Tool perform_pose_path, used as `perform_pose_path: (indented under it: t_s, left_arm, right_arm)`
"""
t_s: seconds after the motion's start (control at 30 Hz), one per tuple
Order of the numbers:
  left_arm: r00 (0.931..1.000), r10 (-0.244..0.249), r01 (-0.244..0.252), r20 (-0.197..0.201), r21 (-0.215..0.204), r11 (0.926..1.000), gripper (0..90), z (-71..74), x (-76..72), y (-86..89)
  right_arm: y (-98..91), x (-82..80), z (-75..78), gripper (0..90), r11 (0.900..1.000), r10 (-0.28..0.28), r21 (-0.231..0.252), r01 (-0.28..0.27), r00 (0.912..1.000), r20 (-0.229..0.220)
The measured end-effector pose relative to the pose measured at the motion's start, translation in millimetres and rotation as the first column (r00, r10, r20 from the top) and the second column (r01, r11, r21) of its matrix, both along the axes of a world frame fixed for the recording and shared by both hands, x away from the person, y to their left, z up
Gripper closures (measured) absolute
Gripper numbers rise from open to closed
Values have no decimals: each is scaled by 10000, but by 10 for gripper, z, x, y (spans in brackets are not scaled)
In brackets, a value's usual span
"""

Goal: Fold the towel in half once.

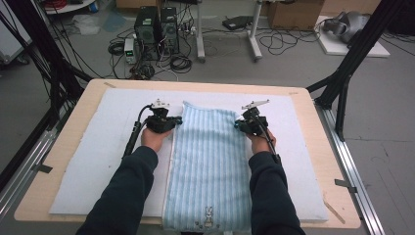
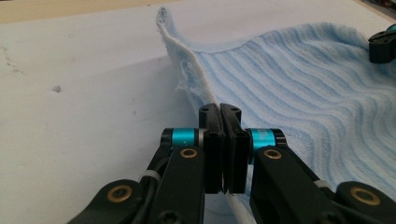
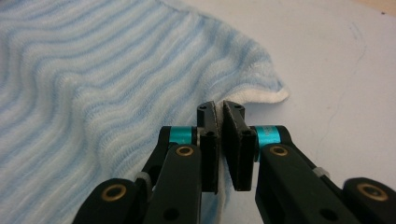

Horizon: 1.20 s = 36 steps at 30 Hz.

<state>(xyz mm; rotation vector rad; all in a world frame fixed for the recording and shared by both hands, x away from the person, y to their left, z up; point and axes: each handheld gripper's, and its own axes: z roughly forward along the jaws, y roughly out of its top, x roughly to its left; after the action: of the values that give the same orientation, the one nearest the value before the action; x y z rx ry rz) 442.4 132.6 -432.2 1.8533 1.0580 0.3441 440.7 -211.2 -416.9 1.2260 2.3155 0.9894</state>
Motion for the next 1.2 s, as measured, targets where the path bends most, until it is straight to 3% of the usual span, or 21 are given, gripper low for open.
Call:
perform_pose_path:
  t_s: [0.17, 0.33, 0.63, 0.97, 1.13, 1.2]
  left_arm:
    - [9999, -68, 65, -94, -294, 9995, 876, 68, -75, 55]
    - [9994, -188, 205, 291, -608, 9979, 876, 143, -231, 80]
    - [9987, -392, 420, 316, -961, 9945, 876, 158, -447, 120]
    - [9960, -790, 825, 420, -880, 9927, 876, 131, -679, 127]
    - [9950, -870, 926, 498, -1232, 9881, 876, 124, -800, 149]
    - [9934, -1022, 1075, 530, -1094, 9882, 876, 115, -860, 156]
  right_arm:
    - [-43, -110, 86, 847, 9995, 171, 268, -180, 9994, 305]
    - [-80, -265, 137, 846, 9983, 344, 451, -367, 9981, 513]
    - [-116, -476, 151, 844, 9961, 539, 661, -587, 9960, 713]
    - [-156, -672, 108, 839, 9944, 623, 801, -685, 9950, 776]
    - [-177, -794, 108, 838, 9912, 730, 1043, -818, 9937, 854]
    - [-174, -873, 92, 834, 9894, 805, 1142, -902, 9930, 864]
